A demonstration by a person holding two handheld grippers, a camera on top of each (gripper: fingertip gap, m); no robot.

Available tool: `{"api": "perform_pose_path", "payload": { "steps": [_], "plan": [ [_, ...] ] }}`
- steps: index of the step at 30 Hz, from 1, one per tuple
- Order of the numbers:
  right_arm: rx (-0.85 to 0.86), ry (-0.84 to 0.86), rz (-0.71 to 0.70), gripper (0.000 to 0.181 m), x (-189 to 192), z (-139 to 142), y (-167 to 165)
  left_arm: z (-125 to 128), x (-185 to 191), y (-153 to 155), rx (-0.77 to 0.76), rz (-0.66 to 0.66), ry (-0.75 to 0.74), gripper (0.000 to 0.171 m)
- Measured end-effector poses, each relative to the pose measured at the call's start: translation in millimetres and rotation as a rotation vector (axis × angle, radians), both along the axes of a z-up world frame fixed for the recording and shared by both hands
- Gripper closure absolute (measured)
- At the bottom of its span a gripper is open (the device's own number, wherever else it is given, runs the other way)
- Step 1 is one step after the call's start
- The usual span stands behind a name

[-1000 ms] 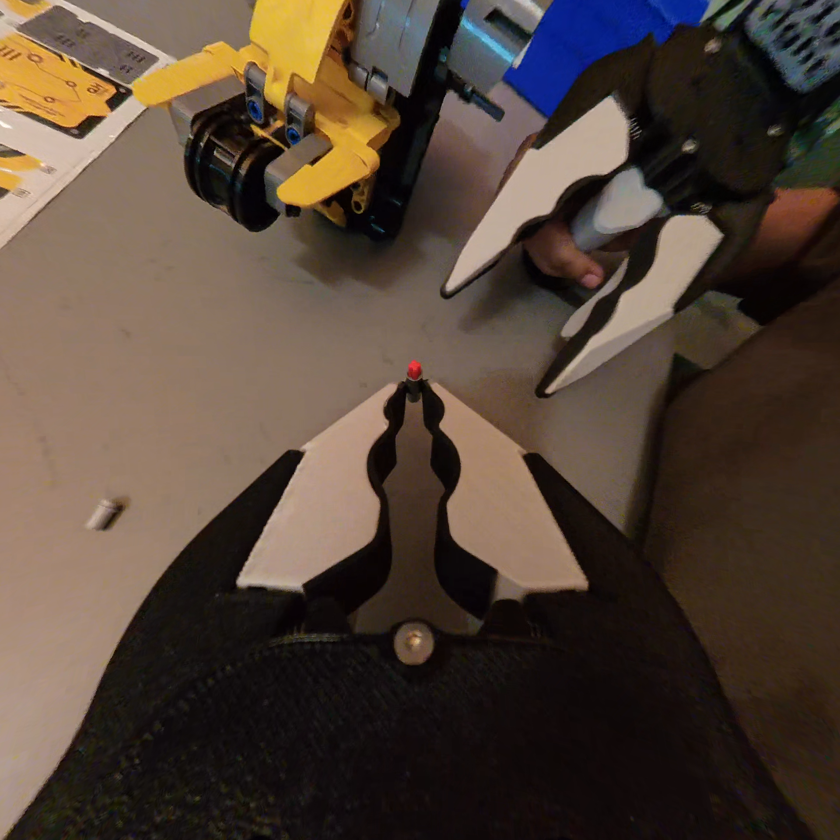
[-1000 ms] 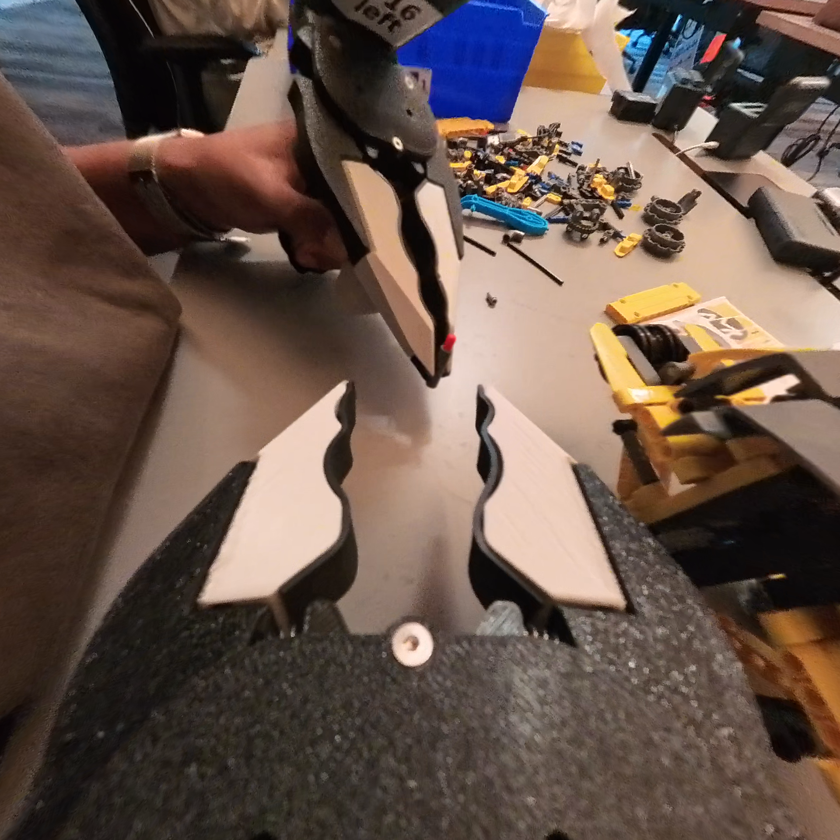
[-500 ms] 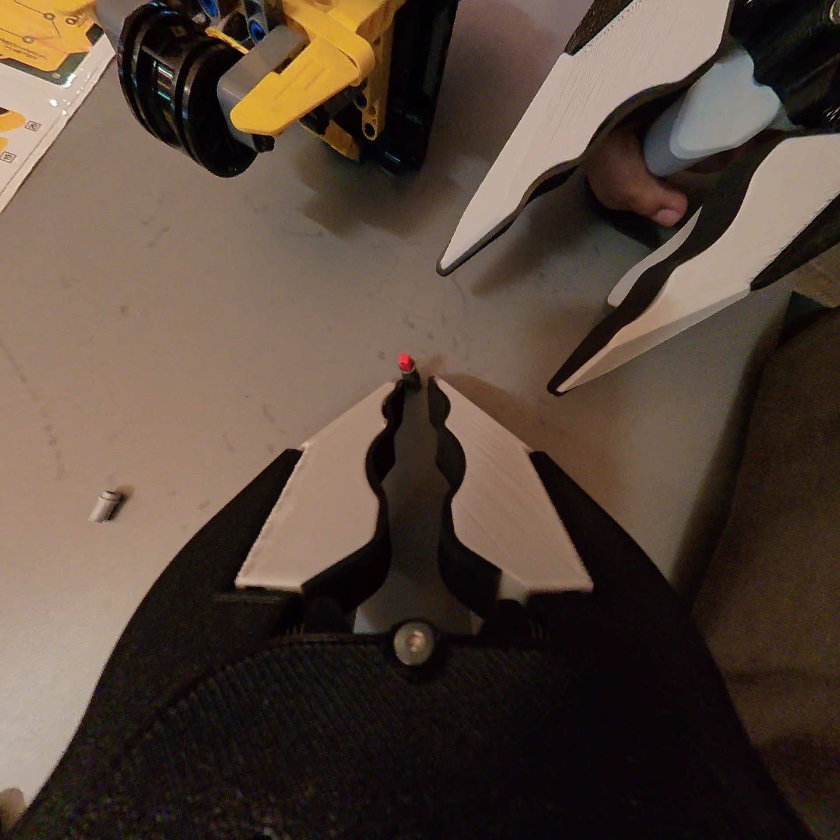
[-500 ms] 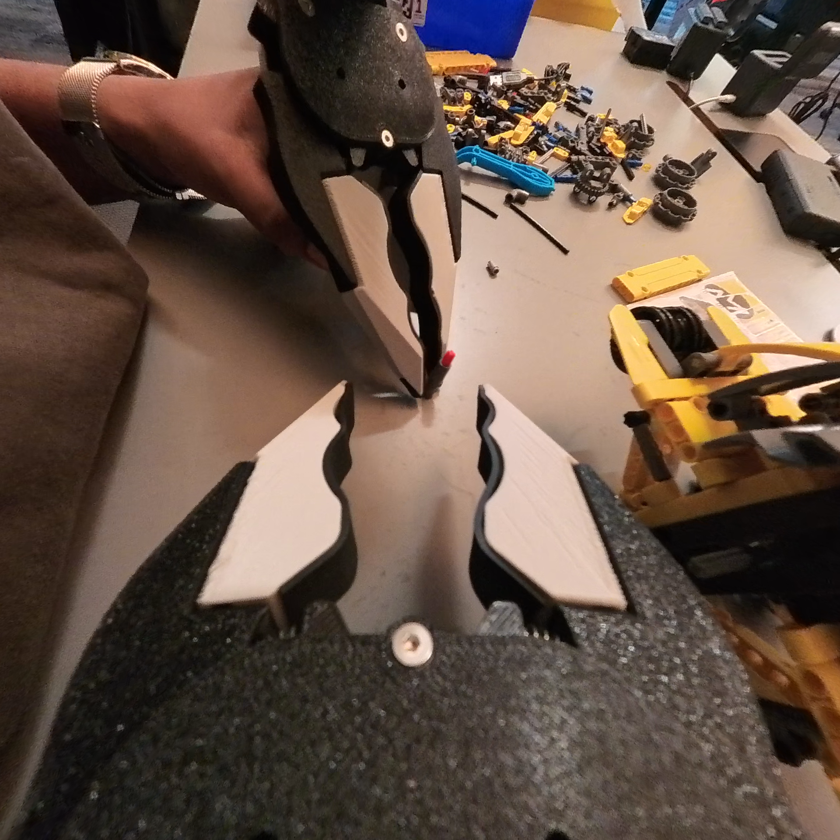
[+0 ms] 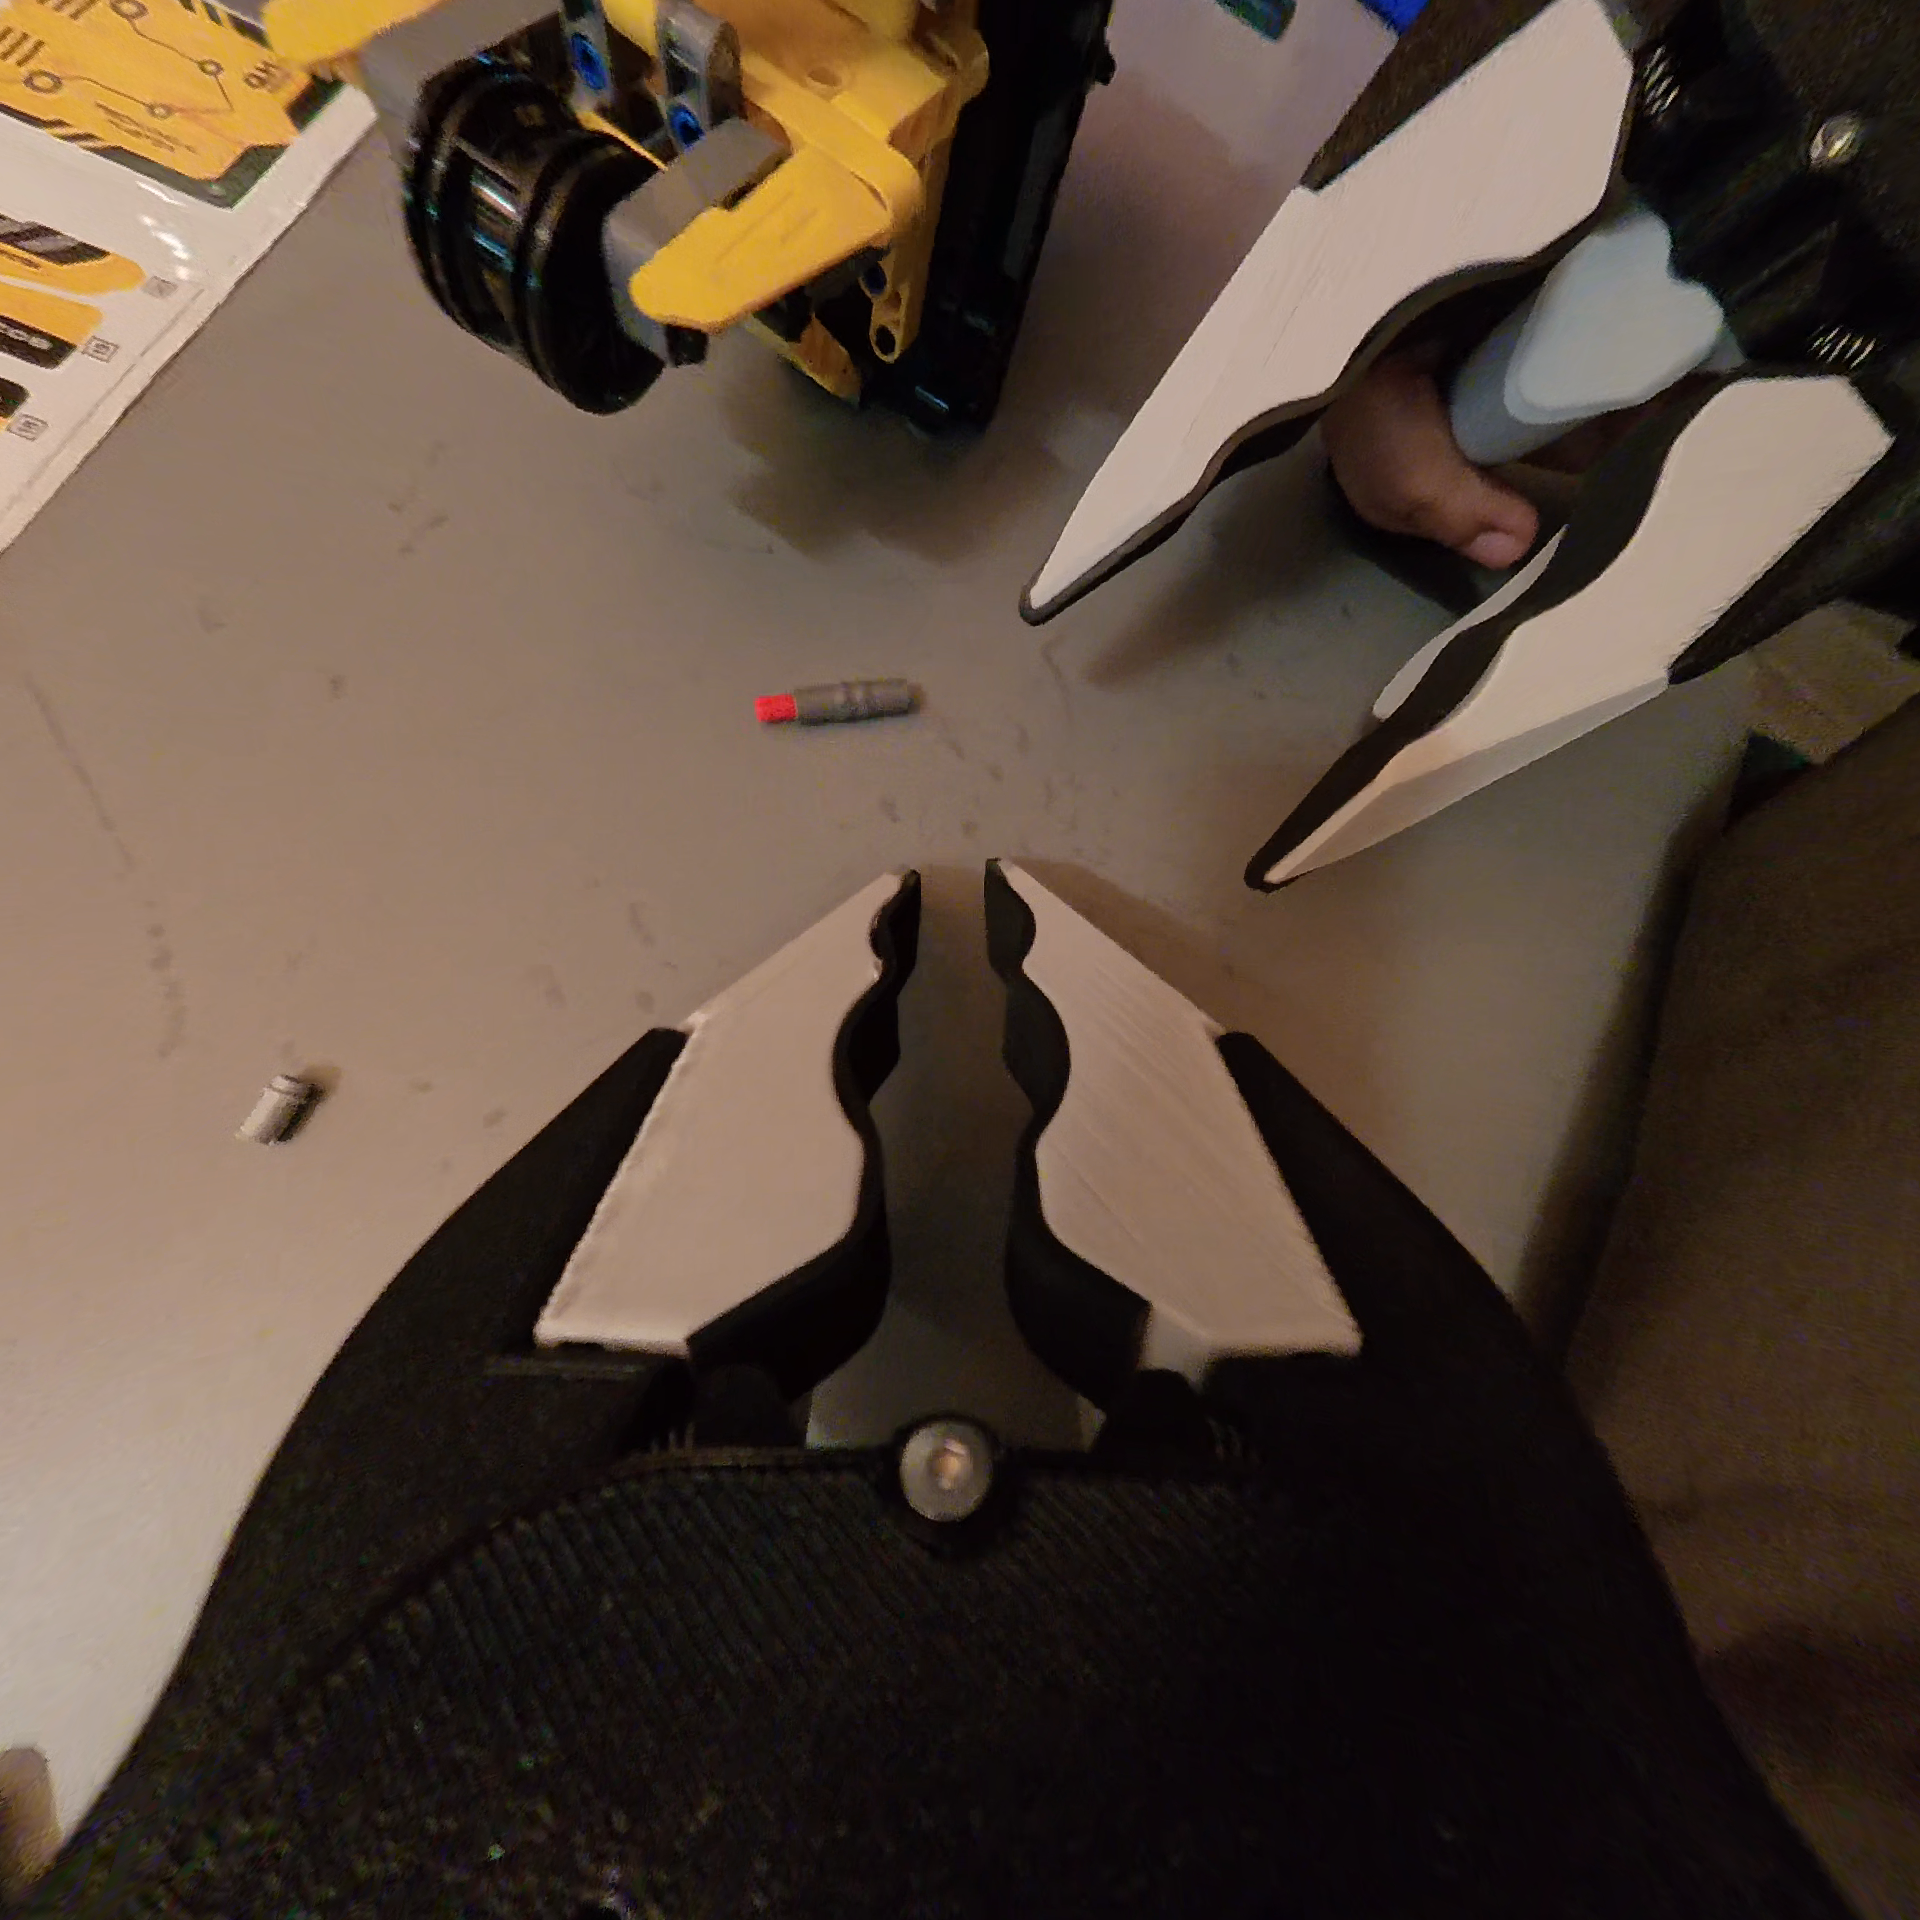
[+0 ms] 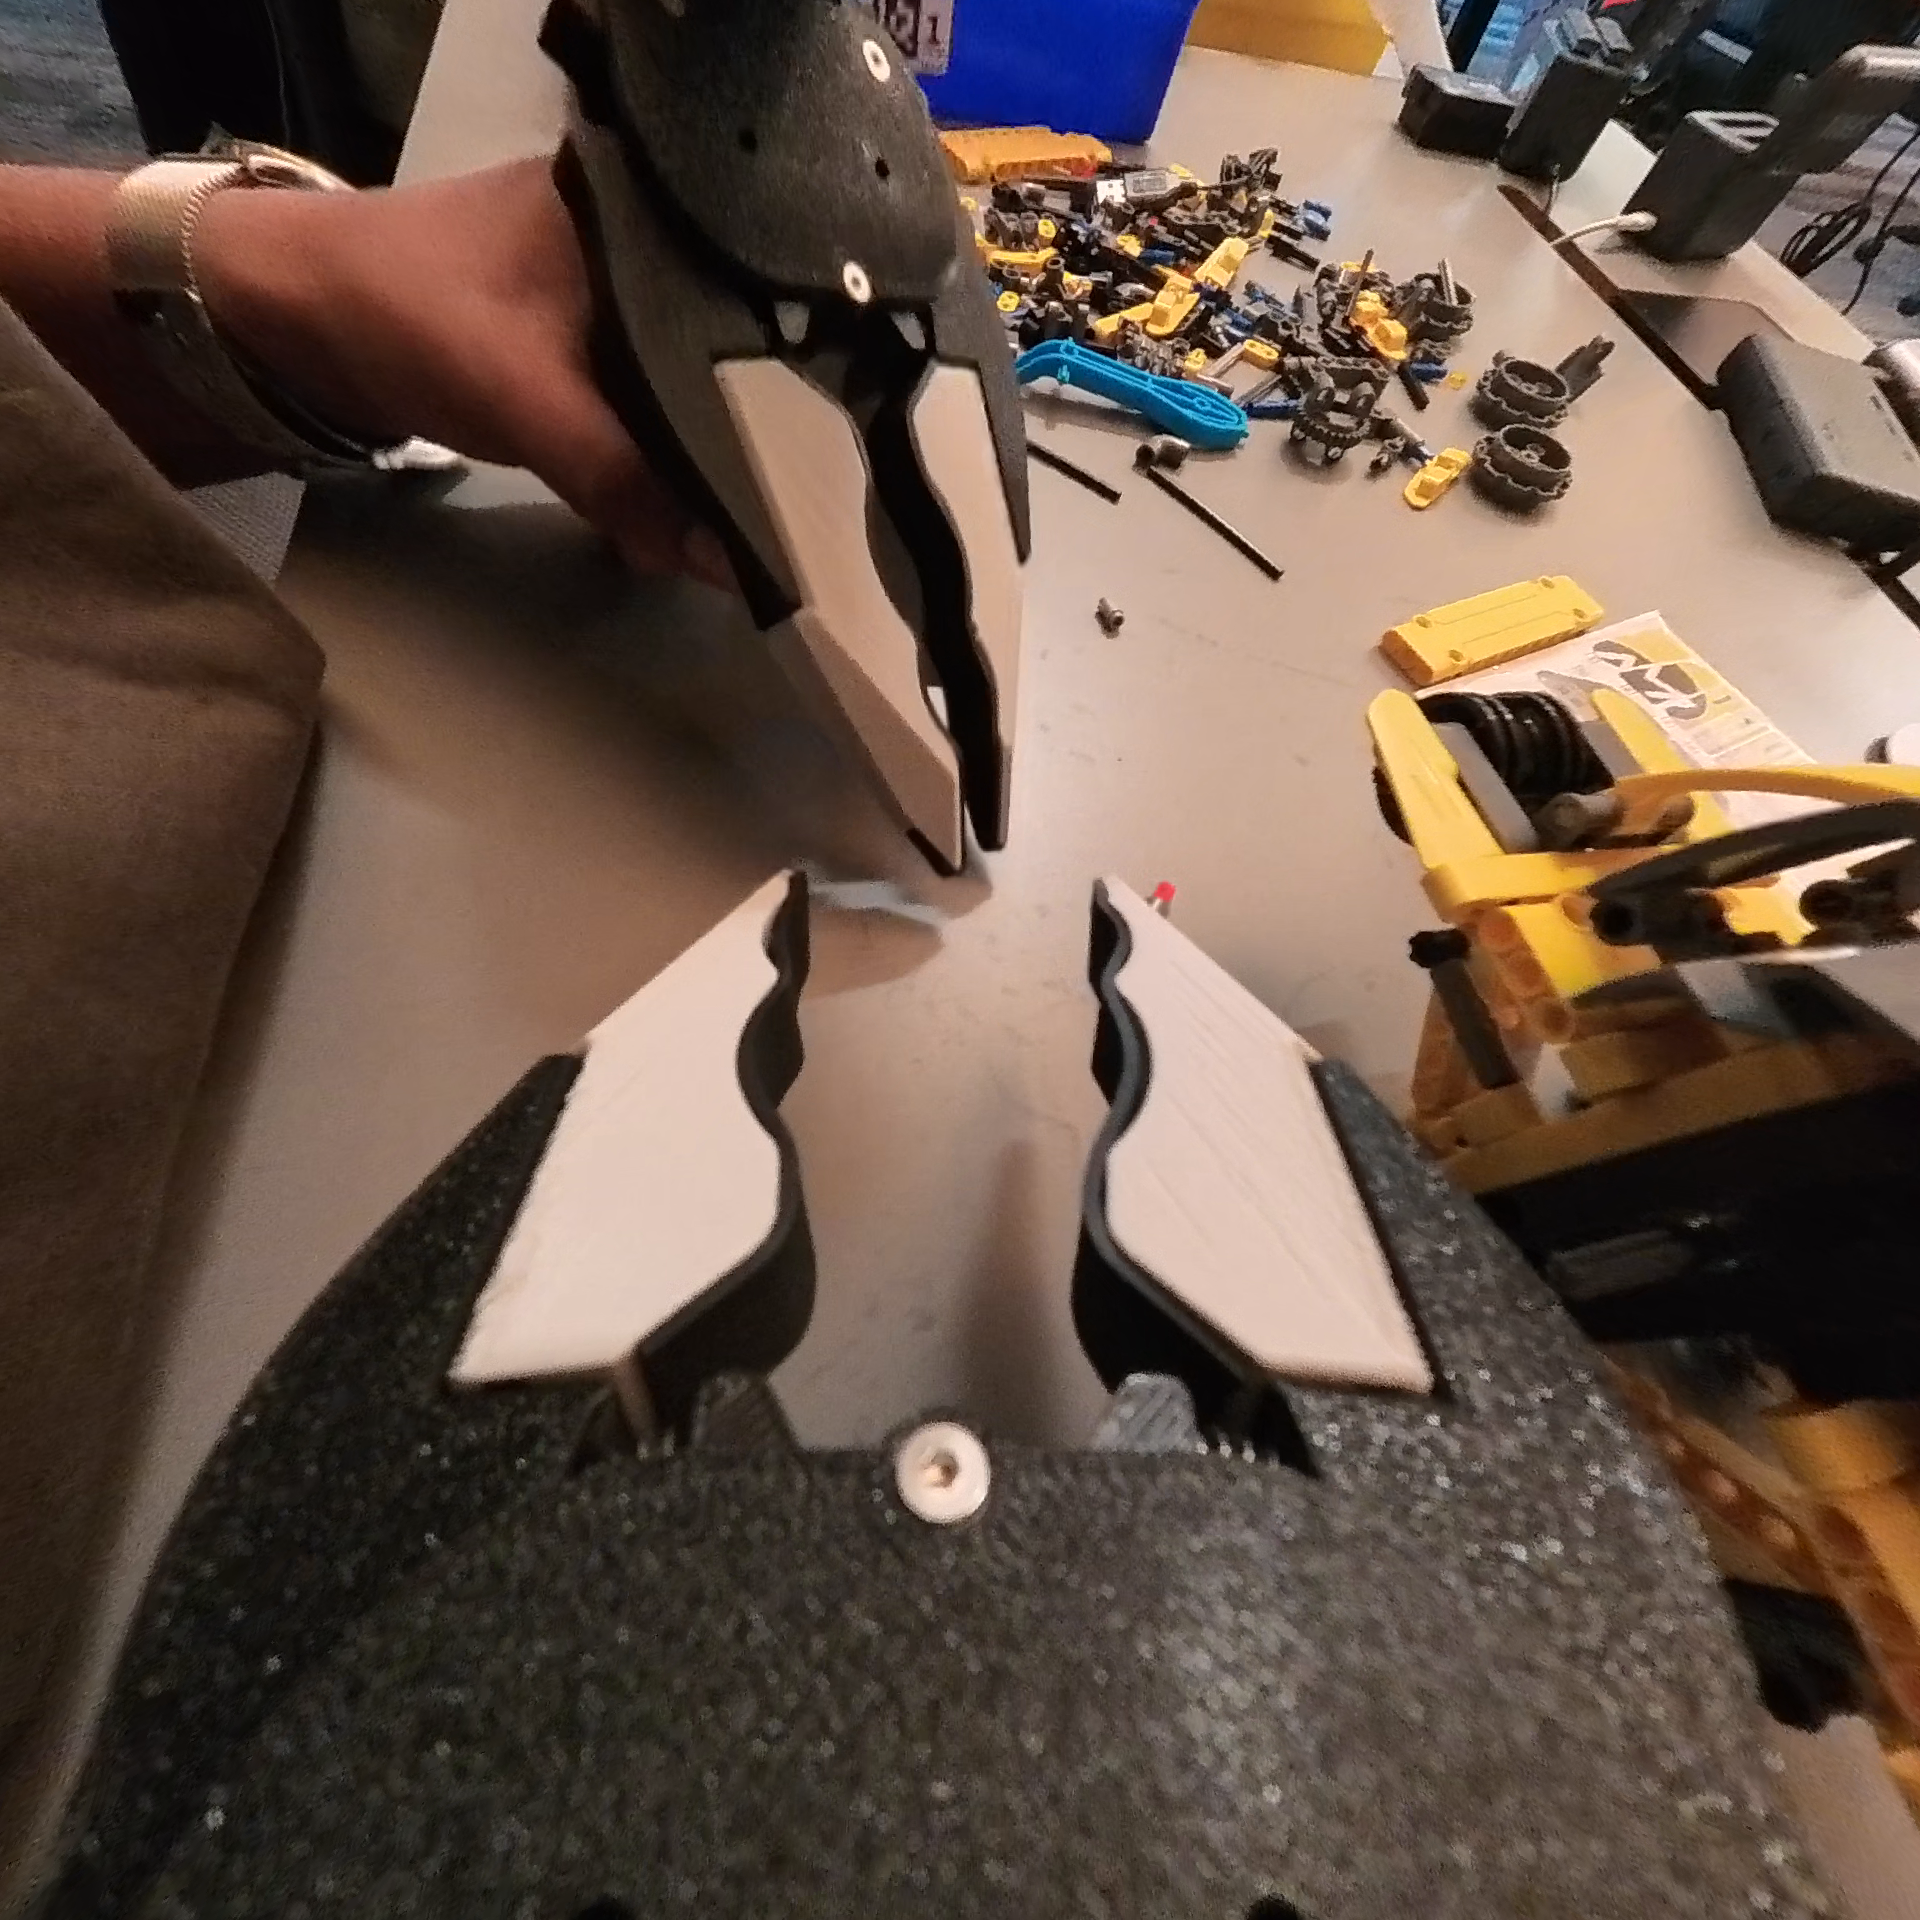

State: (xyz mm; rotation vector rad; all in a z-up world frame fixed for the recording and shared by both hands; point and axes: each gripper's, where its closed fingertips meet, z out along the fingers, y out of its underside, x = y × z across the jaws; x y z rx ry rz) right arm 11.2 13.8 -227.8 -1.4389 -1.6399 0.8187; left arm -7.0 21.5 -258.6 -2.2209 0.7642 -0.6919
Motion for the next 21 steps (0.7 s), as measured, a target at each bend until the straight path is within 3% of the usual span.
{"api": "perform_pose_path", "payload": {
  "steps": [14,18,19,21],
  "plan": [
    [-0.062,-0.16,-0.456,0.147,-7.2,-26.4,51.8,17.9,-7.0,12.8,0.027,0.053,-0.134,0.156],
    [-0.099,-0.227,-0.507,0.16,-9.2,-38.0,56.7,23.3,-7.3,11.6,0.045,0.048,-0.167,0.156],
    [-0.108,-0.229,-0.507,0.174,-9.6,-38.7,55.8,24.6,-7.6,11.4,0.048,0.048,-0.176,0.156],
    [-0.103,-0.23,-0.482,0.175,-11.3,-38.5,52.4,27.3,-8.9,11.9,0.051,0.054,-0.199,0.154]
  ]
}}
